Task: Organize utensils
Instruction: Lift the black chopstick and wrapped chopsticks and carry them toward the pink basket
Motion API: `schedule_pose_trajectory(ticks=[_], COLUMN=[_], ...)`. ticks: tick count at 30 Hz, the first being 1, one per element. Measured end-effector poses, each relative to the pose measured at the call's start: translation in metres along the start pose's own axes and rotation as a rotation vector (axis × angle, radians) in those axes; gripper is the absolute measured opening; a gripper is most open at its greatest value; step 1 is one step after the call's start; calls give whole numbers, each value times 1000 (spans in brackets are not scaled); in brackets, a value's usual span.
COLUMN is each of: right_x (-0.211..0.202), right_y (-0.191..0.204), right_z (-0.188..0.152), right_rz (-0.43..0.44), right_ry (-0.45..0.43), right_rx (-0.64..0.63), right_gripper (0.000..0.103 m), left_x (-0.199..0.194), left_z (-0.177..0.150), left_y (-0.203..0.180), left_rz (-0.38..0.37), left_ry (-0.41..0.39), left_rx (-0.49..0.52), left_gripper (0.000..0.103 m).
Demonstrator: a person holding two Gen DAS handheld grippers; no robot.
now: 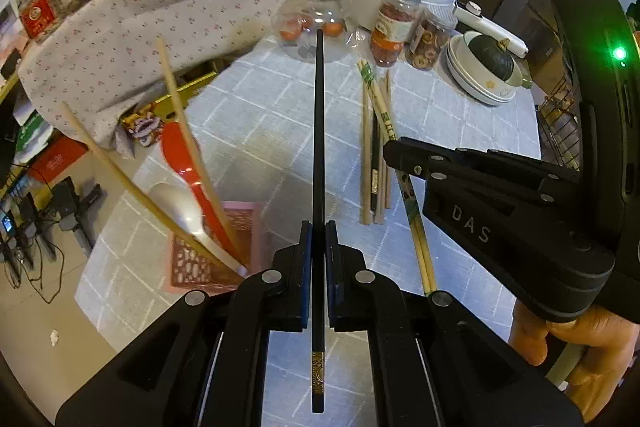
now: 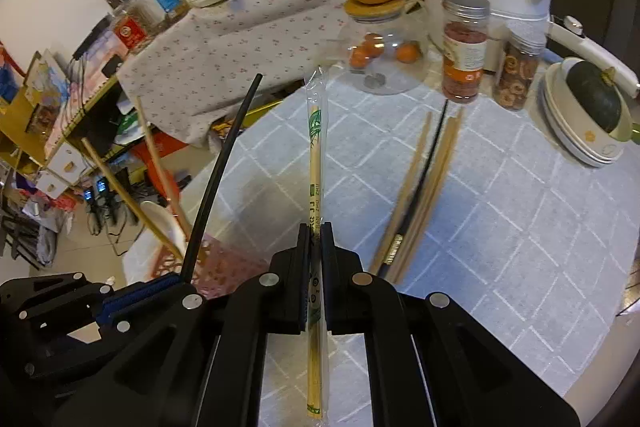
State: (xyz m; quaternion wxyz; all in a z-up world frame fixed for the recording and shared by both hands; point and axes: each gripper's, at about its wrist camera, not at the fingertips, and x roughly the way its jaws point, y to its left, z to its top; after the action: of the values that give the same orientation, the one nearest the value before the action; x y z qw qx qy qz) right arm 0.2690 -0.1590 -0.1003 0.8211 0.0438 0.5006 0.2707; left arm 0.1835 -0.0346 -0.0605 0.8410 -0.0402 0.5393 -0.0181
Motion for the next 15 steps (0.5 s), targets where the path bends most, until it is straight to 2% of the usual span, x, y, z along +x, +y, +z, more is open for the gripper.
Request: schedule_pose_trajectory(ticks=[11, 15], right_x=[-5, -3], right_y=[20, 28], right_z=[1, 1], right_rz=[35, 44], right_ry=[-13, -2], right_rx=[-30, -41], right_gripper=[5, 5], left_x=[-17, -17], left_z=[1, 2], left_y=[16, 21], left_rz=[-9, -16], left_ry=[-48, -43], left_rx=[-33, -45], left_gripper=[5, 5])
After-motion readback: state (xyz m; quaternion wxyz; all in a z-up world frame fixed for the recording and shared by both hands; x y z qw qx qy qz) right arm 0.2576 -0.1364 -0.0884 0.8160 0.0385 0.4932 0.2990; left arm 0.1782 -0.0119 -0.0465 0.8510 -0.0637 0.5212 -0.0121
